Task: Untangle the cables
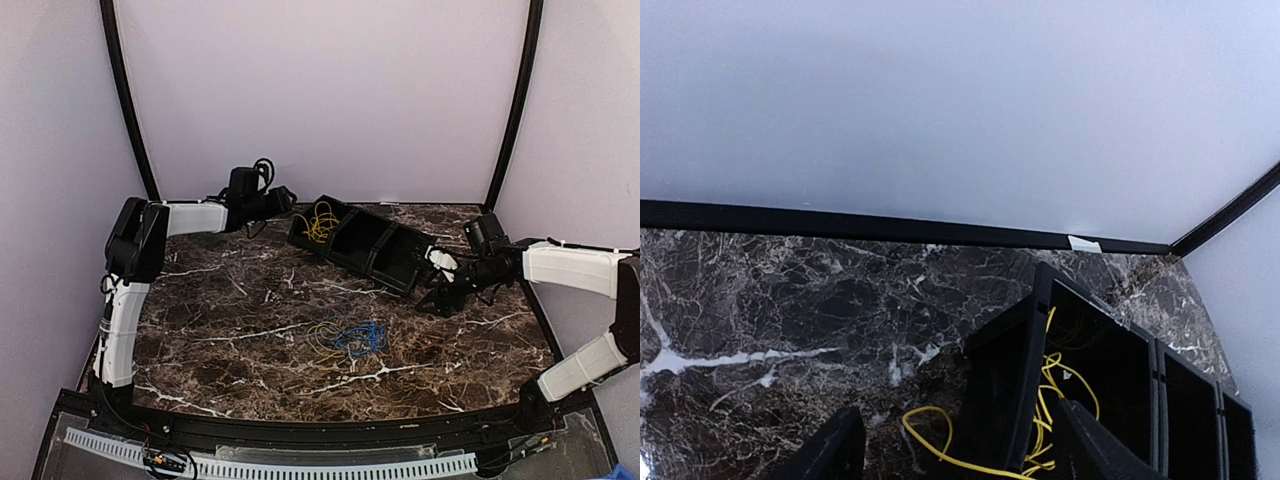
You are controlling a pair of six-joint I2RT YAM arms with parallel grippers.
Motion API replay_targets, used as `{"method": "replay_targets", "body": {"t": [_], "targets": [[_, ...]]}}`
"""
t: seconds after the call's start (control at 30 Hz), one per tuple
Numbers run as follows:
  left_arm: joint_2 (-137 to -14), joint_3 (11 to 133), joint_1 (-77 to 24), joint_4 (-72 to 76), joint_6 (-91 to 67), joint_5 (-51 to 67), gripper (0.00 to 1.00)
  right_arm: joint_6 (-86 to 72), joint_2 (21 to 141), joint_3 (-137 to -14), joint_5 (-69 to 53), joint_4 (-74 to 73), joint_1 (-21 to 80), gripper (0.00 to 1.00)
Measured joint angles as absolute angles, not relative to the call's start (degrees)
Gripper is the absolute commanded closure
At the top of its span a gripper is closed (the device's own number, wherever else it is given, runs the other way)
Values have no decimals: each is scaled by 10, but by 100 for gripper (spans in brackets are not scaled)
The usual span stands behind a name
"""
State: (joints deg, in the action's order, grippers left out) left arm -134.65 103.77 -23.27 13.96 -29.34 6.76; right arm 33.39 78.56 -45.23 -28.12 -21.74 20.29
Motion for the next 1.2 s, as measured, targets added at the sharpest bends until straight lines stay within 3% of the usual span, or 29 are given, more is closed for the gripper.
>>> {"method": "replay_targets", "body": {"t": [0.2,0.7,1.2], "targets": [[-1346,1021,-208,172,-318,115,45,334,786,-452,-281,-219,203,25],[-1353,1012,-173,162,-12,235,50,335,804,-456,-282,-224,203,25],[-1420,1078,-175,118,64,291,55,336,820,-462,-282,-225,203,25]]}}
